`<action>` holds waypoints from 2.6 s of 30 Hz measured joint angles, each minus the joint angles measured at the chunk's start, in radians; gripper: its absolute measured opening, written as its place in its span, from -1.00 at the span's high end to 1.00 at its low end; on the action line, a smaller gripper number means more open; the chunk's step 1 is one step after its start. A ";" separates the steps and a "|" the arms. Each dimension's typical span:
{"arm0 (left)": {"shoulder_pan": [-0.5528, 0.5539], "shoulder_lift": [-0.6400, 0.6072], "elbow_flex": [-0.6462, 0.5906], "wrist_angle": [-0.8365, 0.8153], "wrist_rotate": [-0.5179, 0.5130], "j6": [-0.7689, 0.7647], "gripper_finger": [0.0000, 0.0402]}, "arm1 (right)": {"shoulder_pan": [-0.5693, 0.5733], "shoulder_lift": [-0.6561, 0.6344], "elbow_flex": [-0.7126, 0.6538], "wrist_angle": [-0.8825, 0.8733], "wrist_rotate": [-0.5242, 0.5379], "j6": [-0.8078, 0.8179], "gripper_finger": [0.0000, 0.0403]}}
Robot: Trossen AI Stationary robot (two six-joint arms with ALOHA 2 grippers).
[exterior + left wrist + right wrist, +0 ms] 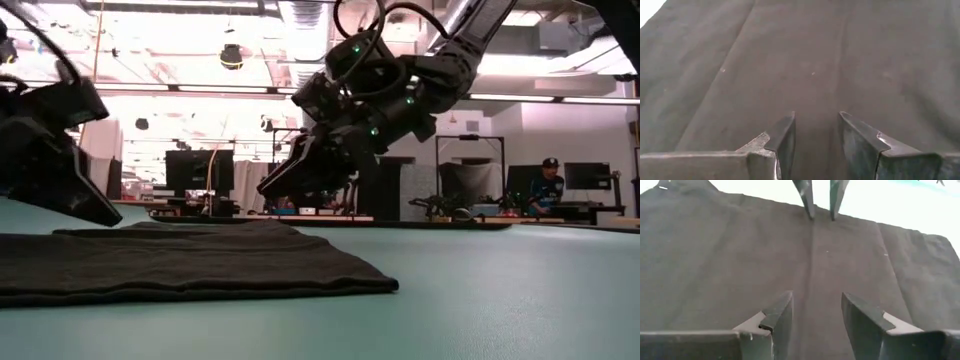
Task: Roll towel
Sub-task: Roll the black towel
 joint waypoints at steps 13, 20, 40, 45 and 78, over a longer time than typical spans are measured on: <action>-0.051 0.000 -0.114 0.234 0.011 -0.003 0.32 | -0.002 0.040 0.000 0.009 0.003 0.023 0.06; -0.051 -0.005 -0.037 0.235 0.011 0.084 0.32 | -0.005 0.041 -0.008 -0.015 0.005 0.023 0.06; -0.100 -0.034 -0.012 0.146 -0.104 0.099 0.32 | -0.016 0.042 -0.009 0.022 0.001 -0.027 0.06; -0.108 -0.033 -0.016 0.072 -0.103 0.016 0.32 | -0.019 0.042 -0.009 0.020 0.001 -0.020 0.06; -0.114 0.126 -0.069 0.173 0.003 -0.156 0.33 | -0.031 0.173 0.013 0.022 0.001 0.101 0.06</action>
